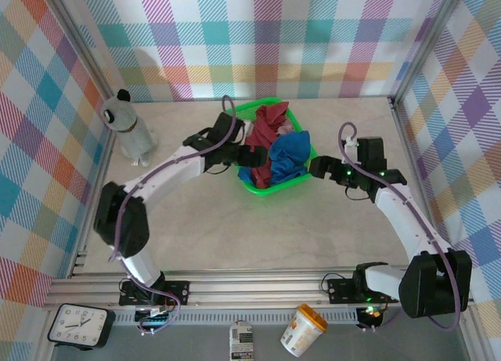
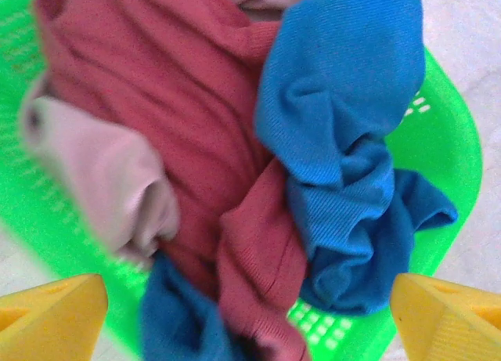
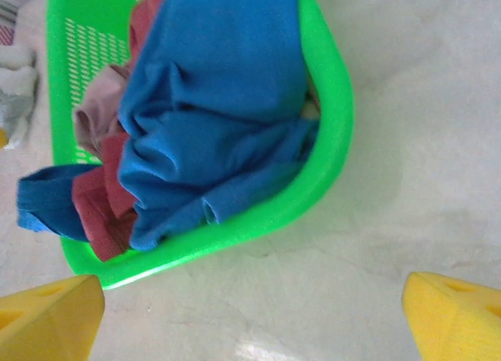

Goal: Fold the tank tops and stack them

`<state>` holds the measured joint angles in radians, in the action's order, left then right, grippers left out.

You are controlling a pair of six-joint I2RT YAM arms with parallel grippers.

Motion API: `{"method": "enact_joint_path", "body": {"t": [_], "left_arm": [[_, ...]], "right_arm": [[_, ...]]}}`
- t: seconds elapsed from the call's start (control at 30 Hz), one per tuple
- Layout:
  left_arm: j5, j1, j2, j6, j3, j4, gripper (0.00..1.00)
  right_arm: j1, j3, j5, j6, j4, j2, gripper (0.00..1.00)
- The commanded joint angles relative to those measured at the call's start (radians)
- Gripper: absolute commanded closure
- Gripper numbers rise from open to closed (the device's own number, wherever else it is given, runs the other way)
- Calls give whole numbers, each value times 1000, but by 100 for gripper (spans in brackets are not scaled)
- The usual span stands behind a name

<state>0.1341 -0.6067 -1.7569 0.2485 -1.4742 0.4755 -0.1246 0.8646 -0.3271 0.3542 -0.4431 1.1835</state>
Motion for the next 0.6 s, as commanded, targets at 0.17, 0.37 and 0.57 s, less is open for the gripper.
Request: {"method": "enact_joint_path", "body": {"t": [0.17,0.37,0.57], "left_arm": [[188,-34,-304,89,-315,-8,17],[213,-41,-461,97,-476,68,35],[262,-40,-503,91,-500,87,61]], "right_arm": [[-79,-36,23,229,108,99,13],[-101,-7,78,382,166,200,27],[-120,17,111,514,179,261,40]]}}
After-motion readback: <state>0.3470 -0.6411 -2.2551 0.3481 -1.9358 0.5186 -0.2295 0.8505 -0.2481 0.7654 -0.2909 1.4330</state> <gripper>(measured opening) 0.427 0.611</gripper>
